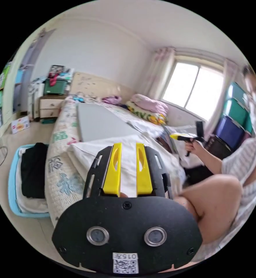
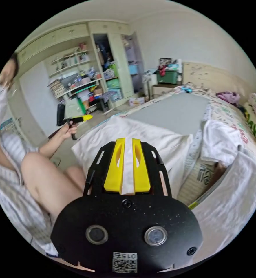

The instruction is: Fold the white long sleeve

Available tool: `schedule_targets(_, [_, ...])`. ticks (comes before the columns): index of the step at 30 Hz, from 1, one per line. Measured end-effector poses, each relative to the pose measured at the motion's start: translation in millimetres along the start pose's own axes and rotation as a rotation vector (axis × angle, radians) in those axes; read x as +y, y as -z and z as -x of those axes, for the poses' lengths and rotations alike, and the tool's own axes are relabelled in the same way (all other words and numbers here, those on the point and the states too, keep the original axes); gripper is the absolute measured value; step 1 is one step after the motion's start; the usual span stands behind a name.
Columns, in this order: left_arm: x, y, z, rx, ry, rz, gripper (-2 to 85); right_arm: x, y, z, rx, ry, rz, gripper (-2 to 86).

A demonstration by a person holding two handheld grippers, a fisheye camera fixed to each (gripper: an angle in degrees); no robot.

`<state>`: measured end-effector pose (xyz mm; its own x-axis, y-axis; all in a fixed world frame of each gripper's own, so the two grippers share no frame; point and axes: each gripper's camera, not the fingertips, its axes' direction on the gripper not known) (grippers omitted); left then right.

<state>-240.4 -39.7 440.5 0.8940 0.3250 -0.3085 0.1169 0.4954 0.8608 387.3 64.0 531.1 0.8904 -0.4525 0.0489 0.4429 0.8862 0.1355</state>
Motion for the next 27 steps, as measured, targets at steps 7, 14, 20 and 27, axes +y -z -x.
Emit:
schedule_targets(7, [48, -19, -67, 0.107, -0.116, 0.218, 13.5, 52, -46, 18, -0.053, 0.007, 0.179, 9.5])
schedule_targets(14, [55, -67, -115, -0.012, -0.287, 0.352, 13.0, 57, -87, 32, 0.088, 0.131, 0.362, 10.2])
schedule_targets(20, [58, -77, -120, -0.085, -0.245, 0.373, 5.2, 61, -98, 23, 0.197, 0.100, 0.370, 0.9])
schedule_targets(27, [38, -64, -105, -0.024, -0.144, 0.316, 2.2, 42, -78, 7, 0.172, 0.100, 0.285, -0.9])
